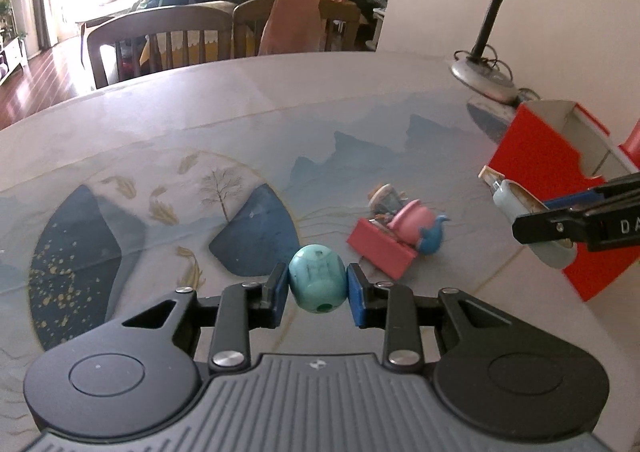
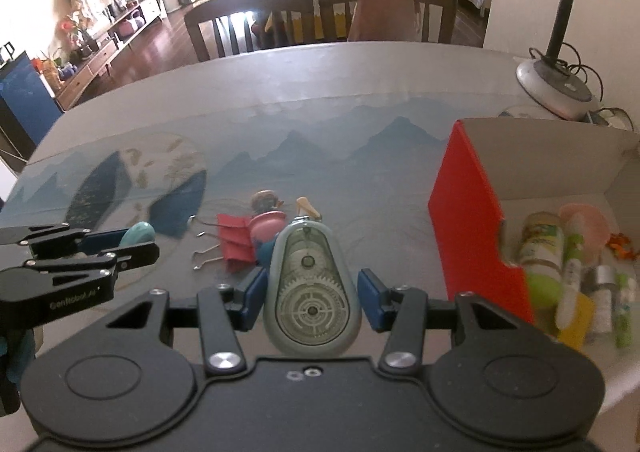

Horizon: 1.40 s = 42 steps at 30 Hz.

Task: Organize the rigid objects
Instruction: 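Carry the teal eraser and correction tape with both tools over the red box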

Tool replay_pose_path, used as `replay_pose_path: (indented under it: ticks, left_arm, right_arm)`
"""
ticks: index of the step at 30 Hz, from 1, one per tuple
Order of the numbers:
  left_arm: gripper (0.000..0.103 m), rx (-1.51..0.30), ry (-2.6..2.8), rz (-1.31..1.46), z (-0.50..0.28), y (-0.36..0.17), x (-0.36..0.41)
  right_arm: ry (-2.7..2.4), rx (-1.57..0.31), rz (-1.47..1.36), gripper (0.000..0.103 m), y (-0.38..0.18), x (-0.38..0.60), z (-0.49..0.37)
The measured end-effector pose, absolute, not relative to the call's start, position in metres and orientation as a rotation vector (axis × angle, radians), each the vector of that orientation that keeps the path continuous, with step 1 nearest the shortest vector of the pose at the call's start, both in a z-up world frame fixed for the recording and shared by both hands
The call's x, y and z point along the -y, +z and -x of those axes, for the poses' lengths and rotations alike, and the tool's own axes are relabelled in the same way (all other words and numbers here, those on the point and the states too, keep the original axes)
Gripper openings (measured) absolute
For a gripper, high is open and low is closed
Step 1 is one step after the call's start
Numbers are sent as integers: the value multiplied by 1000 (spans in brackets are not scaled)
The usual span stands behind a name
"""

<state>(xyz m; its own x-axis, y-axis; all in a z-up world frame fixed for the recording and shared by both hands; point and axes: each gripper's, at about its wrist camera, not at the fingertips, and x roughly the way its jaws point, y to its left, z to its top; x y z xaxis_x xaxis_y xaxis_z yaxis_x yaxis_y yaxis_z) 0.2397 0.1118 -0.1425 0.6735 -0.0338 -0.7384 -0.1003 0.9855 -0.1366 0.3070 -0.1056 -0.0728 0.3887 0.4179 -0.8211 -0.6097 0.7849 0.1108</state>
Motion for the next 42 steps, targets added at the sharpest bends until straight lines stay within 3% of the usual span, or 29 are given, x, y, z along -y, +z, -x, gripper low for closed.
replay_pose_path:
  ticks: [19, 42]
  left_arm:
    - [31, -743, -57, 139, -219, -54, -33]
    - [31, -761, -146, 83, -289, -42, 104]
  right_arm:
    - [665, -905, 154, 49, -9, 185, -297]
    - [585, -892, 82, 49, -13, 317, -376]
